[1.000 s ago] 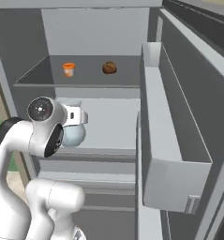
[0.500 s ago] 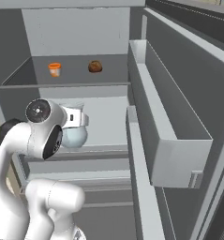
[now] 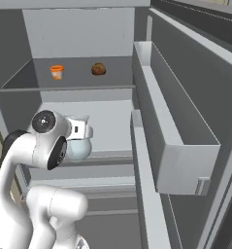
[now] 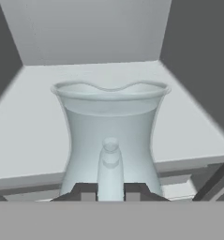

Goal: Move the jam and bread from the second highest shelf to the top shelf to make space. Then, place the pitcher from the counter on the cleared second highest shelf.

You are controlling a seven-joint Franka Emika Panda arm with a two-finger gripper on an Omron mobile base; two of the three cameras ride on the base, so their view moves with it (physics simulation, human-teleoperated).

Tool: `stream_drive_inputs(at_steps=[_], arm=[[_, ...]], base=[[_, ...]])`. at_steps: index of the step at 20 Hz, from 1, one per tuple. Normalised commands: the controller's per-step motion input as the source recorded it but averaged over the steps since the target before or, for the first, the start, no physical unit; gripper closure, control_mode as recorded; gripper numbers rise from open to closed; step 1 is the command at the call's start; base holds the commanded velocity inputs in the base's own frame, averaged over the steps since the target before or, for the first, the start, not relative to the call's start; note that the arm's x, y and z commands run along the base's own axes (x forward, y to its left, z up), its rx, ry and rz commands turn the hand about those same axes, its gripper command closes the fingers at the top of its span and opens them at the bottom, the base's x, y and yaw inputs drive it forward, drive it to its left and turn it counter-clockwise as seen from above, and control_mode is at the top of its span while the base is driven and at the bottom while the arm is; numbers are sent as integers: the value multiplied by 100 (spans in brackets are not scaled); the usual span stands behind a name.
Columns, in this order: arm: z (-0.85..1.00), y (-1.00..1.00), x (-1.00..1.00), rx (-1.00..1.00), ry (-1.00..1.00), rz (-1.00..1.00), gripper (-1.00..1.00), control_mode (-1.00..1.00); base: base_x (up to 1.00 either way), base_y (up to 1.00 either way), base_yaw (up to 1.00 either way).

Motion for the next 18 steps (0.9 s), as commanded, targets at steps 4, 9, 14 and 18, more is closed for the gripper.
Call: stream_drive_inputs(at_steps=[4,9,14,18], arm=[[-16,0,13,0,-10,2,100,-100],[-14,1,20,0,-18,5,100,-100],[-14,0,32,0,-11,6,100,-100],[-10,1,38,0,0,7,100,-100]], base=[[0,0,0],[0,0,0],[0,0,0],[0,0,0]])
